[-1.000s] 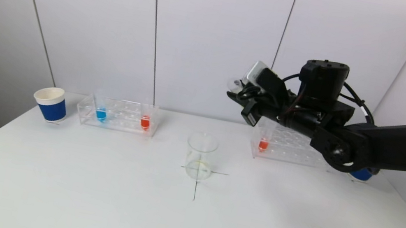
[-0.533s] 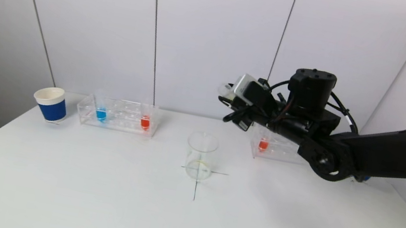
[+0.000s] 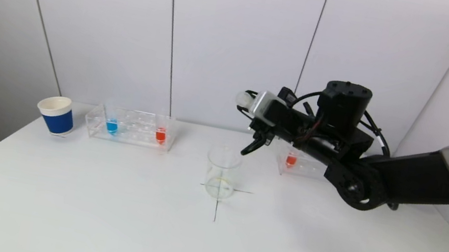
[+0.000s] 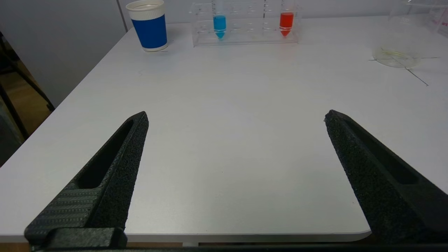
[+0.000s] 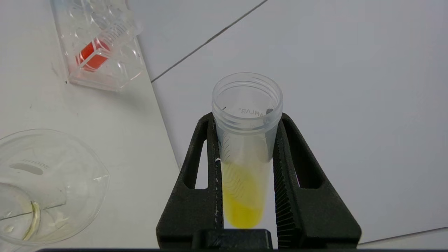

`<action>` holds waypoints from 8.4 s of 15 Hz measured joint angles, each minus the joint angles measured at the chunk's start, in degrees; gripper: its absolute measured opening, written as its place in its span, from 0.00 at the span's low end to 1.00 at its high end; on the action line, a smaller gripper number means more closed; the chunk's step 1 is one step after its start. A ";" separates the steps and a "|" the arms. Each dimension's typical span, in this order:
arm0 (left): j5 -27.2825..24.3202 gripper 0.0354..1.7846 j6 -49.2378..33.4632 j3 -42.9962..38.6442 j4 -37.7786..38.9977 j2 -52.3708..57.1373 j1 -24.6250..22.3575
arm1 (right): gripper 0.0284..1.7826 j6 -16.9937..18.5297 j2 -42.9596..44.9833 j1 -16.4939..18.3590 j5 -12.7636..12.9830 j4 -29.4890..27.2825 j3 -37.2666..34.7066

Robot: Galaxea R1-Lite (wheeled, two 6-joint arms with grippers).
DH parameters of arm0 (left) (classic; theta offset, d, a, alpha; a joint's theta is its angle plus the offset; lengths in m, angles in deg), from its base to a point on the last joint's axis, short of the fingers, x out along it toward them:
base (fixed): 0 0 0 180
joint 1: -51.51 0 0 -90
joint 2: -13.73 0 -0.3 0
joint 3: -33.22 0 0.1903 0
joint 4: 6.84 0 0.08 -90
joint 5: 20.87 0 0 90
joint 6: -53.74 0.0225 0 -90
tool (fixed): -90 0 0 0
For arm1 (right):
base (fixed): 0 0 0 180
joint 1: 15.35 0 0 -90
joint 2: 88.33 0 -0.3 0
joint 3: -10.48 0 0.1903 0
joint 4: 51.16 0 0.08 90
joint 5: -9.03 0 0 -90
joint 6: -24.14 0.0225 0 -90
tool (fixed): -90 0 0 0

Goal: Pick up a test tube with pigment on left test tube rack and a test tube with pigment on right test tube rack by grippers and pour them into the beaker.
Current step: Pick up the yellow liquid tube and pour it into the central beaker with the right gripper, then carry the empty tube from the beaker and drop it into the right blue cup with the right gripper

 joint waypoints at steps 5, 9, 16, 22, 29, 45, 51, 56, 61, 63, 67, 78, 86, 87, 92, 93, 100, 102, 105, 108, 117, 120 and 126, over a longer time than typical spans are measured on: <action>0.02 0.99 0.04 0.00 0.00 0.00 0.00 | 0.25 -5.90 -0.54 0.13 -2.78 4.79 -3.06; 0.00 0.99 0.00 0.00 0.02 0.00 0.00 | 0.25 -9.03 -0.98 0.09 -3.27 4.82 -3.67; 0.00 0.99 0.01 0.00 0.02 0.00 -0.02 | 0.25 -14.65 -2.90 0.66 -3.77 4.40 -3.66; 0.02 0.99 0.01 0.00 0.00 0.00 0.00 | 0.25 -17.19 -4.17 0.88 -5.01 4.85 -3.97; 0.02 0.99 0.00 0.00 0.00 0.00 0.00 | 0.25 -19.85 -4.41 1.27 -5.81 6.21 -5.88; 0.02 0.99 0.01 0.00 0.00 0.00 0.00 | 0.25 -29.49 -5.80 2.29 -6.67 4.92 -5.60; 0.02 0.99 0.01 0.00 0.00 0.00 -0.05 | 0.25 -33.10 -5.91 2.56 -6.36 1.34 -3.85; 0.02 0.99 0.00 0.00 0.00 0.00 -0.02 | 0.25 -35.45 -5.96 2.54 -5.81 -0.99 -2.23; 0.00 0.99 0.01 0.00 0.02 0.00 0.00 | 0.25 -37.45 -6.31 2.54 -5.64 -3.19 -0.24; 0.02 0.99 0.01 0.00 0.00 0.00 -0.02 | 0.25 -38.42 -6.40 2.54 -5.64 -3.89 0.17; 0.02 0.99 0.01 0.00 0.00 0.00 -0.02 | 0.25 -40.63 -6.44 2.54 -5.62 -5.13 0.56; -0.01 0.99 0.00 0.00 0.00 0.00 0.00 | 0.25 -47.76 -6.49 2.47 -5.53 -9.96 2.68; 0.02 0.99 0.01 0.00 0.02 0.00 0.00 | 0.25 -52.87 -6.53 2.01 -5.53 -13.24 4.35; 0.02 0.99 0.00 0.00 0.02 0.00 0.00 | 0.25 -53.66 -6.44 1.96 -5.53 -13.81 4.47; 0.00 0.99 0.00 0.00 0.00 0.00 0.00 | 0.25 -54.66 -6.12 1.77 -5.56 -14.34 4.83; 0.02 0.99 0.01 0.00 0.00 0.00 0.00 | 0.25 -54.65 -6.10 1.77 -5.56 -14.31 4.83; 0.02 0.99 0.01 0.00 0.02 0.00 0.00 | 0.25 -48.65 -5.96 1.76 -6.00 -13.18 5.07; 0.00 0.99 0.01 0.00 0.00 0.00 0.00 | 0.25 -39.94 -5.88 1.66 -5.81 -10.69 5.29; 0.02 0.99 0.01 0.00 0.00 0.00 0.00 | 0.25 -26.12 -5.33 1.27 -3.19 -8.50 6.07; 0.02 0.99 0.01 0.00 0.00 0.00 0.00 | 0.25 -12.95 -4.89 0.91 -1.29 -7.75 6.81; 0.02 0.99 0.01 0.00 0.02 0.00 0.00 | 0.25 28.28 1.65 -2.16 9.41 -9.40 8.16; 0.02 0.99 0.00 0.00 0.00 0.00 0.00 | 0.25 36.19 4.13 -1.49 13.26 -14.06 10.75; 0.00 0.99 0.01 0.02 0.00 0.00 -0.02 | 0.25 46.42 9.72 2.82 20.81 -25.26 14.69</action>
